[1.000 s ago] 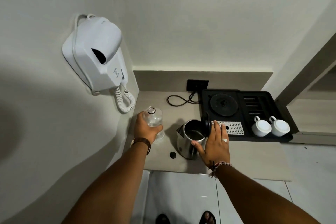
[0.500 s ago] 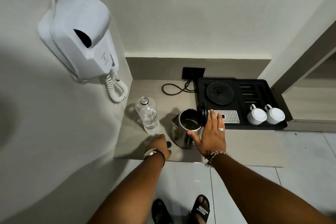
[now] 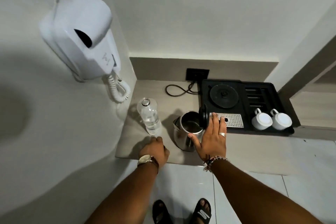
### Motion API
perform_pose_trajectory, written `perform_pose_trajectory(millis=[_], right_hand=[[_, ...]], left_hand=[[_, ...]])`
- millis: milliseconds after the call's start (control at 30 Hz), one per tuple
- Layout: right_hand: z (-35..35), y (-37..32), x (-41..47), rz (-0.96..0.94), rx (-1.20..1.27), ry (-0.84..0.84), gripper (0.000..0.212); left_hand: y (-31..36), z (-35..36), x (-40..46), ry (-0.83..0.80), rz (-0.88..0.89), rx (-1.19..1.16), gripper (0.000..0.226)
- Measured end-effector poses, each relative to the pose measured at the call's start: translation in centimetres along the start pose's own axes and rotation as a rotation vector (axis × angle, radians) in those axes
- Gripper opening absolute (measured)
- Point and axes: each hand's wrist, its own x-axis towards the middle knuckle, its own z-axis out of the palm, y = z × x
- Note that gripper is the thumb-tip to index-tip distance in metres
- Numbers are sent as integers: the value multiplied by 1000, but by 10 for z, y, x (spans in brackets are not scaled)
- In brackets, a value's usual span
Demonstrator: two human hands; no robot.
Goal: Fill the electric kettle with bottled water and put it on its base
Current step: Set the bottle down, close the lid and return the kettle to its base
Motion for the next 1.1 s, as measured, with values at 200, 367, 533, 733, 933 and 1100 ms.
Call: perform_pose_trajectory(millis=[200,367,533,733,933,1100], right_hand=[[-14,-10,4,-21,4,-38,103],[-22,-14,3,-31,35,-35,100],[-27,-13,4,-27,14,-57,102],[-26,-12,5,-24,14,-76,103],[-24,-11,6,-27,37,-85,103],[-26,-11,6,-38,35,-92,105]], left_hand=[[-30,-93,-38,461,109,-164,32],[-34,-182,-26,716,127,-268,27],[-31,-207,-9,556,75,-141,25],[-33,-199,-6,493,75,-148,22],[-32,-196,-8,453,68,-174,48],[12,-182,-22,651,423,53,74]])
